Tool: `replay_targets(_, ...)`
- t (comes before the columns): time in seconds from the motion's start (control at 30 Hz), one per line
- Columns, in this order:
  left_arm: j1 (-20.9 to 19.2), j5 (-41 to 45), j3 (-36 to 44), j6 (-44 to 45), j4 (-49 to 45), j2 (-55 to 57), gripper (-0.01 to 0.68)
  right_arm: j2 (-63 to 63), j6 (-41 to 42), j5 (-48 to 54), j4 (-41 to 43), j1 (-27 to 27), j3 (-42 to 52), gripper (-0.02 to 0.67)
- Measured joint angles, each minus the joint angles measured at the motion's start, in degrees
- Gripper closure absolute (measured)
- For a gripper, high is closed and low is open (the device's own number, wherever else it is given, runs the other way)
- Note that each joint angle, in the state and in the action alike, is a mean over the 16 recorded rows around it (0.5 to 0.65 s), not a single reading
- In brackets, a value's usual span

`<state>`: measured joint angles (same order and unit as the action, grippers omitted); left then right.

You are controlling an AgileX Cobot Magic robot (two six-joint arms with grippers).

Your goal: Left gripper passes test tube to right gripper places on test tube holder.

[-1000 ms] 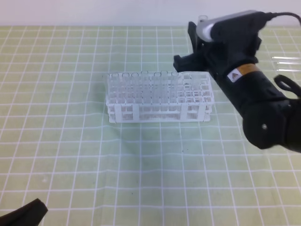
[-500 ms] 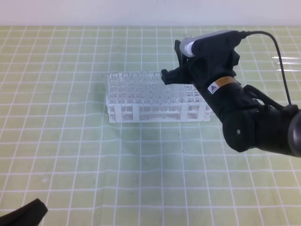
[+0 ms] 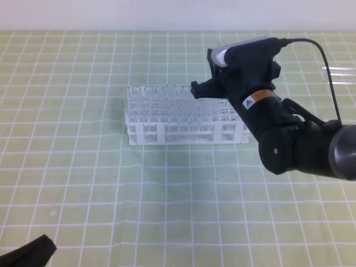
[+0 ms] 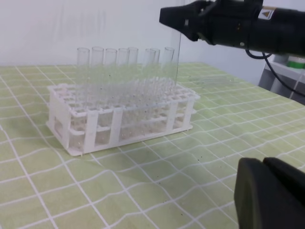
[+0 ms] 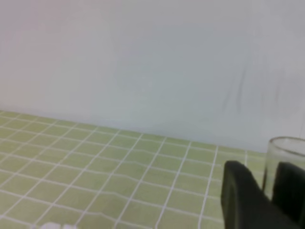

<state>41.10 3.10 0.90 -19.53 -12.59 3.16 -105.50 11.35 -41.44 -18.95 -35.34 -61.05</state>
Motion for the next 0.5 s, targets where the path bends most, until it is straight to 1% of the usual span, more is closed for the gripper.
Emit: replay_targets(0.5, -0.01, -0.17, 0.06, 0.0, -0.02, 0.05, 0.675, -1.53, -0.35, -1.65, 0.01, 0.06, -0.12, 0.559)
